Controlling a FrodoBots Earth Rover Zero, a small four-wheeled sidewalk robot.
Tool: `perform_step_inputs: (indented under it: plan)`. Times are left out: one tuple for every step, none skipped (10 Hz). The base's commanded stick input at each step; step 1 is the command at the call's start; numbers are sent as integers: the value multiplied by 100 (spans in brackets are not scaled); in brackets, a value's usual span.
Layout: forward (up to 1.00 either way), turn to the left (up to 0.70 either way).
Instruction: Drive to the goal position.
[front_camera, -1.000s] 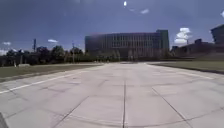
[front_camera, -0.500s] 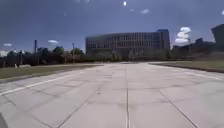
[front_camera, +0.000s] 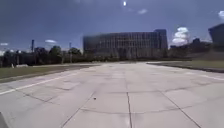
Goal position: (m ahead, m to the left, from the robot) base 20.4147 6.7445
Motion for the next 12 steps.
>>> perform_step_inputs:
  plan:
    - [50, 0]
    - [50, 0]
    - [50, 0]
    - [50, 0]
    - [50, 0]
    - [50, 0]
    - [50, 0]
    - [50, 0]
    - [50, 0]
    - [50, 0]
    - [50, 0]
    - [50, 0]
